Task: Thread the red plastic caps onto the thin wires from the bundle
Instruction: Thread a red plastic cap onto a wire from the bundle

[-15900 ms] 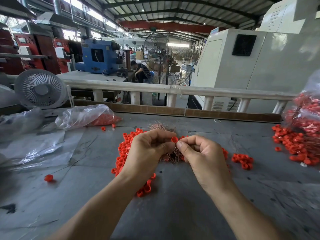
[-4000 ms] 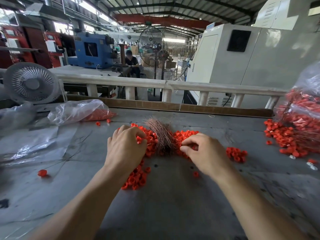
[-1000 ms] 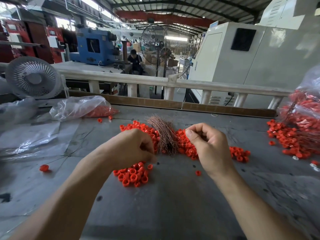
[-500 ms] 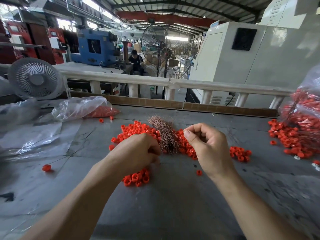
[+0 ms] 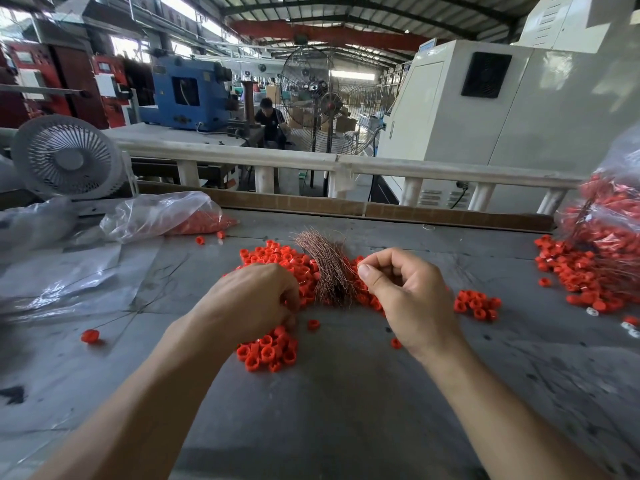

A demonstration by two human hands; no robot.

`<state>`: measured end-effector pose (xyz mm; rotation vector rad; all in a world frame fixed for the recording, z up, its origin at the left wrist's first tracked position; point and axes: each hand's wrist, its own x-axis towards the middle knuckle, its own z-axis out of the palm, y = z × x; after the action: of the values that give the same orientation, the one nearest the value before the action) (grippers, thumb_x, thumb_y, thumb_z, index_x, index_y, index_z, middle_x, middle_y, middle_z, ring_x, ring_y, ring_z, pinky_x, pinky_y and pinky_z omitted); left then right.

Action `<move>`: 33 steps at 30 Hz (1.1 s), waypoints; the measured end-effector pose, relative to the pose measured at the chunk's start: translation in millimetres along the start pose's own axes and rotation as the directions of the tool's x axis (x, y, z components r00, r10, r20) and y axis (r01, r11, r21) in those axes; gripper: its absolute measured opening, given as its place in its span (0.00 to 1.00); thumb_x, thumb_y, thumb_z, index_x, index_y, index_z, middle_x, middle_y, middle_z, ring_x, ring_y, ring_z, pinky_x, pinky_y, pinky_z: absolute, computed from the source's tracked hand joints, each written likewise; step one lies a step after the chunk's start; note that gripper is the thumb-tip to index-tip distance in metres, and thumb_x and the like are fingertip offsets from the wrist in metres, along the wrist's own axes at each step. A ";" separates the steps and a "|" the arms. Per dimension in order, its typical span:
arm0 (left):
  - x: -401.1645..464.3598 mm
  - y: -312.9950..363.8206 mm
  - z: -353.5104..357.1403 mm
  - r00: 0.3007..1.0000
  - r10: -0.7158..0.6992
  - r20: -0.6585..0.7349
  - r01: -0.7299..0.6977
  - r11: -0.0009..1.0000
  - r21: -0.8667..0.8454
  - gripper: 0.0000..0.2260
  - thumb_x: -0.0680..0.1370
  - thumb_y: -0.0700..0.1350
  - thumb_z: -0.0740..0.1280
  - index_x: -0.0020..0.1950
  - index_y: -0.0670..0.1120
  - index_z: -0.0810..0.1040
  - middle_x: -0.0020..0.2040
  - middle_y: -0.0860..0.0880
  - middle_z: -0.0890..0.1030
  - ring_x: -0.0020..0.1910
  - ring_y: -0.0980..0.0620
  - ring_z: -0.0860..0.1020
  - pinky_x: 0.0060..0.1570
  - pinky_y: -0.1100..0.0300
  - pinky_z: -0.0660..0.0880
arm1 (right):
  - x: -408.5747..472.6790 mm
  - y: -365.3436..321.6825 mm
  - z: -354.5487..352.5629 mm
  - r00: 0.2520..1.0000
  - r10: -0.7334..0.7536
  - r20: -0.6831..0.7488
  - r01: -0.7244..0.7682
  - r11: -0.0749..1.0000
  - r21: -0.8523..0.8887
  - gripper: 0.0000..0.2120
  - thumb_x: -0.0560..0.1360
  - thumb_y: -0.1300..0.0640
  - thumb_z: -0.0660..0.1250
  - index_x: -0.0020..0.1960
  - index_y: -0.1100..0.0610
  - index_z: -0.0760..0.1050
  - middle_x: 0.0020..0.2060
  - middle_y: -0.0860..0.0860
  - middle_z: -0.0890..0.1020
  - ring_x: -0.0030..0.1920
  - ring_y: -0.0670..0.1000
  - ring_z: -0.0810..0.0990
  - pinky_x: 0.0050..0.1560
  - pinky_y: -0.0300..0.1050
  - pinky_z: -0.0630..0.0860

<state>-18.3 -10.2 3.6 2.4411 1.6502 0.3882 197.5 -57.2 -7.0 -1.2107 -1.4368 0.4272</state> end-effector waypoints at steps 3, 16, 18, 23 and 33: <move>-0.6 1.8 1.3 1.000 -0.002 -0.005 0.002 1.000 0.027 0.06 0.71 0.49 0.77 0.45 0.59 0.85 0.41 0.61 0.81 0.42 0.62 0.77 0.40 0.62 0.75 | 0.2 0.8 0.4 1.000 -0.003 0.011 0.003 1.000 0.018 0.07 0.77 0.60 0.73 0.41 0.52 0.82 0.35 0.51 0.83 0.33 0.43 0.78 0.34 0.33 0.74; 6.4 21.5 11.8 0.953 -0.082 -0.292 -0.187 0.598 -0.779 0.10 0.75 0.37 0.76 0.48 0.52 0.85 0.42 0.52 0.86 0.41 0.53 0.85 0.47 0.58 0.82 | -0.8 -2.4 1.5 0.996 -0.065 0.058 0.058 0.991 0.120 0.07 0.78 0.62 0.72 0.43 0.52 0.82 0.35 0.49 0.83 0.35 0.43 0.79 0.38 0.33 0.75; 5.4 24.2 11.2 0.961 -0.109 -0.252 -0.187 0.412 -0.892 0.12 0.74 0.33 0.76 0.48 0.50 0.86 0.42 0.47 0.86 0.42 0.48 0.85 0.51 0.52 0.82 | -1.5 -4.3 2.0 0.995 -0.079 0.059 0.070 0.988 0.136 0.07 0.78 0.63 0.72 0.43 0.52 0.82 0.34 0.47 0.83 0.34 0.40 0.77 0.37 0.31 0.73; 3.0 29.8 9.4 0.972 -0.107 -0.210 -0.178 0.249 -0.952 0.15 0.73 0.30 0.74 0.47 0.51 0.88 0.42 0.48 0.85 0.43 0.50 0.83 0.51 0.56 0.80 | -1.9 -6.5 2.7 0.992 -0.106 0.064 0.096 0.985 0.144 0.07 0.78 0.64 0.72 0.44 0.54 0.82 0.35 0.50 0.82 0.35 0.40 0.77 0.38 0.32 0.73; -2.8 39.6 7.1 0.973 -0.059 -0.225 -0.211 0.180 -0.961 0.10 0.74 0.30 0.72 0.51 0.43 0.84 0.39 0.49 0.84 0.40 0.52 0.82 0.46 0.61 0.82 | -2.2 -5.3 2.3 0.989 -0.133 0.064 0.123 0.983 0.136 0.05 0.77 0.61 0.72 0.44 0.53 0.82 0.36 0.51 0.83 0.36 0.48 0.80 0.38 0.35 0.75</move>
<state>17.9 -27.6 7.8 1.3954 0.7325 1.3007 192.9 -60.3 -4.5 -1.0001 -1.5152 0.4739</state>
